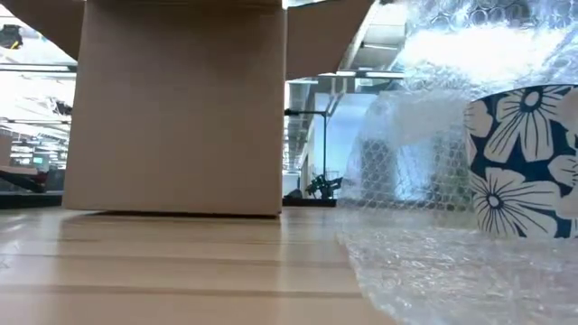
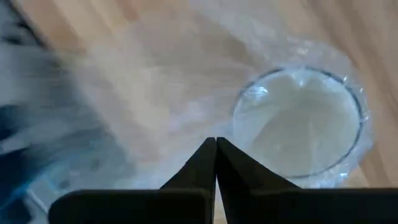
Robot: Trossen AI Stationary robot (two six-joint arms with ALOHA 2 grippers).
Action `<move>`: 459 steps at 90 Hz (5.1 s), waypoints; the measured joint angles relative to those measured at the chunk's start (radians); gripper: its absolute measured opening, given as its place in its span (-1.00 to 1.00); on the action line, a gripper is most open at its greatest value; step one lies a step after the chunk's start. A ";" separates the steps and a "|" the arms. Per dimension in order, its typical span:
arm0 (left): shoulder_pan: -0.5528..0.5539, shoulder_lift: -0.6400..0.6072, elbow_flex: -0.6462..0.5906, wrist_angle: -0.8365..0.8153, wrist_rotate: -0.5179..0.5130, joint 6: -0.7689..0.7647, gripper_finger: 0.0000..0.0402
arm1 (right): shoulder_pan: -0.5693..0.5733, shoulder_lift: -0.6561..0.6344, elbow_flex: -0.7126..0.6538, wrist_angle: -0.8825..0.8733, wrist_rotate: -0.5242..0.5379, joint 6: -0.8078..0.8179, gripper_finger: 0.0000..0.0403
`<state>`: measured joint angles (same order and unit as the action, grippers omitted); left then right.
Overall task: Wrap mug
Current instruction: Wrap the blue patterned mug with the bubble wrap
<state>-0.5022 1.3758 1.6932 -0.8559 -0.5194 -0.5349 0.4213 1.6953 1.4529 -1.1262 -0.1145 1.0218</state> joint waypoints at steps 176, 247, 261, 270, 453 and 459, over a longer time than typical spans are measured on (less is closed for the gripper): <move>0.000 0.000 0.000 0.002 0.020 -0.017 -0.13 | -0.062 -0.017 -0.139 -0.036 0.057 -0.031 -1.00; -0.003 0.000 0.000 0.001 0.021 -0.037 -0.13 | 0.016 -0.038 -0.131 0.123 -0.059 -0.084 -1.00; -0.004 0.000 0.000 0.001 0.030 -0.039 -0.13 | 0.016 -0.040 -0.142 0.035 -0.020 -0.069 -1.00; -0.004 0.000 0.000 0.000 0.046 -0.045 -0.13 | 0.007 -0.040 -0.171 0.038 -0.017 -0.069 -1.00; -0.004 0.000 0.000 0.043 0.064 -0.049 -0.13 | -0.080 -0.071 -0.216 0.009 0.050 -0.026 -1.00; -0.004 0.000 0.000 0.042 0.065 -0.049 -0.13 | -0.086 -0.071 -0.257 0.034 0.050 -0.024 -1.00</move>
<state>-0.5066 1.3758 1.6930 -0.8137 -0.4541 -0.5838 0.3349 1.6241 1.1959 -1.0922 -0.0643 0.9978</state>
